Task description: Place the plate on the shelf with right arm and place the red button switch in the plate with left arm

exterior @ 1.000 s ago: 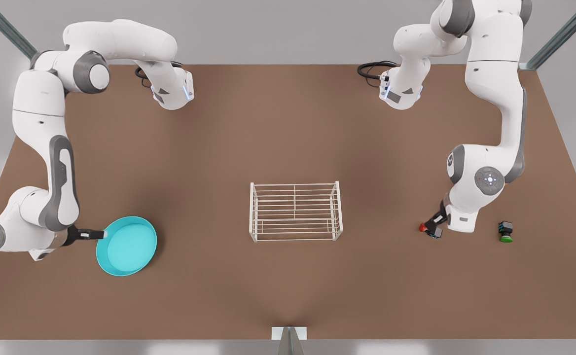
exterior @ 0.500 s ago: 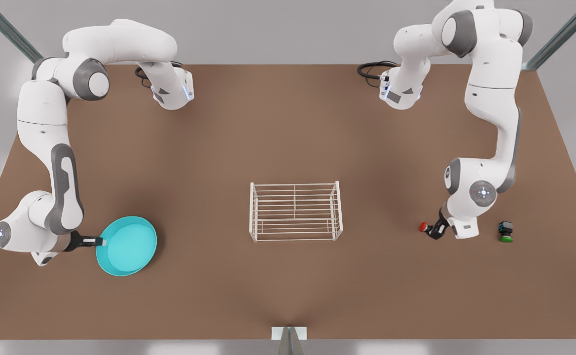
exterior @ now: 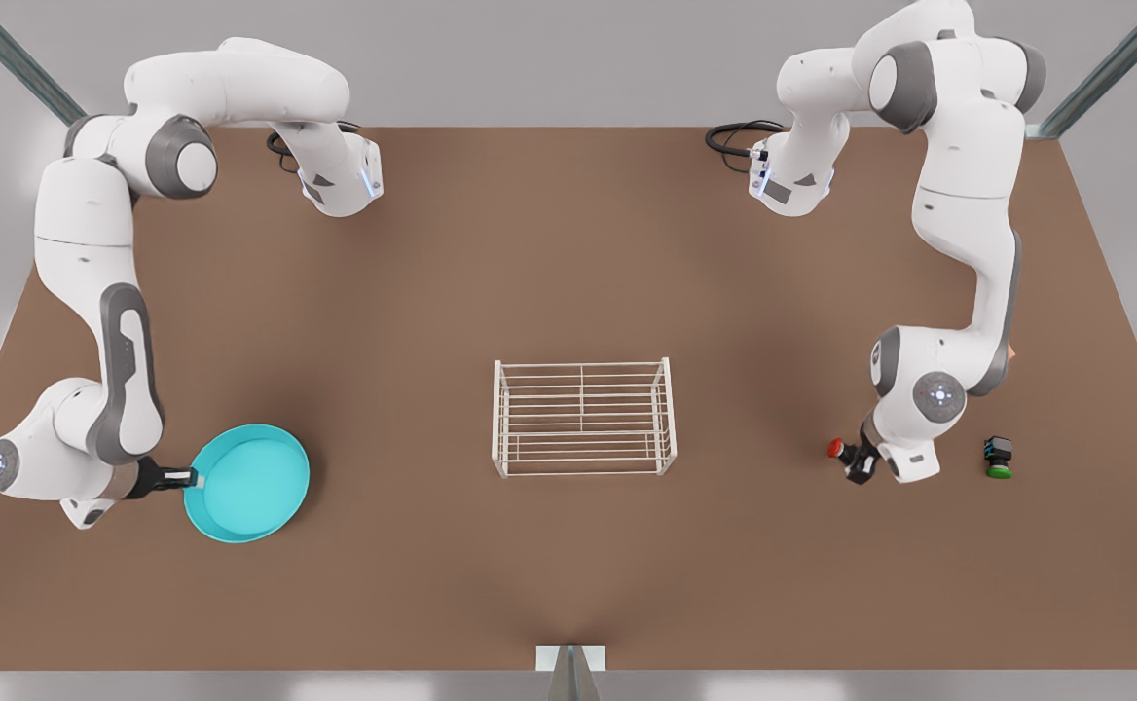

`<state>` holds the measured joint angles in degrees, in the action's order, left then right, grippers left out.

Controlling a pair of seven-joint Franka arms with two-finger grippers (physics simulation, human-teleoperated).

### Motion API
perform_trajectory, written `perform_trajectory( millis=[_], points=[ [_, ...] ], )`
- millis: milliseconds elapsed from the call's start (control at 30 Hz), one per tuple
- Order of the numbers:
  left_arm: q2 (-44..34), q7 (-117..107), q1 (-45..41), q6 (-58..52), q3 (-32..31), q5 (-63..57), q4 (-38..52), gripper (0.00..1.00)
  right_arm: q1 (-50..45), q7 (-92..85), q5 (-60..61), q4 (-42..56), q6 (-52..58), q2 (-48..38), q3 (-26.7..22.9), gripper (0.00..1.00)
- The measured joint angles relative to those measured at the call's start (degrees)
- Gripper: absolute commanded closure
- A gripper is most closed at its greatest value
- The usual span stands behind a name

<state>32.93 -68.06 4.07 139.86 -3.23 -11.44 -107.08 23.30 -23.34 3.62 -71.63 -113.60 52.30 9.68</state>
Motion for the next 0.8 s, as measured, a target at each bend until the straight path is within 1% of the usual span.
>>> perform_trajectory(
  millis=[67, 100, 267, 467, 533, 633, 667, 800],
  points=[
    [0.5, -0.7, 0.0, 0.0, 0.1, -0.1, 0.5, 0.00, 0.1, -0.2, 0.0, 0.6, 1.7, -1.1, 0.4, 0.75],
    [0.7, -1.0, 0.1, 0.0, 0.1, -0.3, 0.6, 0.00, 0.2, -0.3, -0.1, 1.0, 2.6, -1.5, 0.7, 0.78],
    [2.1, -2.2, 0.2, 0.1, 0.6, -1.9, 0.9, 0.00, 0.3, -0.8, -0.1, 2.9, 6.9, -3.2, 1.9, 0.78],
    [3.1, -3.4, 0.1, 0.6, 0.7, -2.7, 1.0, 0.00, 0.0, -0.2, -0.1, 3.4, 12.8, -9.2, 6.7, 0.78],
    [3.2, -3.7, 0.1, 0.7, 0.7, -2.7, 1.2, 0.00, -2.3, 0.7, -0.7, 3.3, 14.6, -11.5, 8.0, 0.78],
    [3.6, -4.1, 0.1, 0.8, 0.7, -2.8, 1.7, 0.00, -7.4, 2.6, -1.6, 3.0, 17.4, -14.3, 8.5, 0.78],
    [3.8, -4.2, 0.1, 0.9, 0.7, -2.9, 1.8, 0.05, -8.7, 3.4, -1.8, 3.0, 18.3, -15.0, 8.6, 0.78],
    [4.5, -4.6, 0.3, 1.1, 1.1, -3.8, 2.6, 0.05, -11.8, 6.6, -2.1, 2.9, 21.8, -18.1, 8.7, 0.78]
  ],
)
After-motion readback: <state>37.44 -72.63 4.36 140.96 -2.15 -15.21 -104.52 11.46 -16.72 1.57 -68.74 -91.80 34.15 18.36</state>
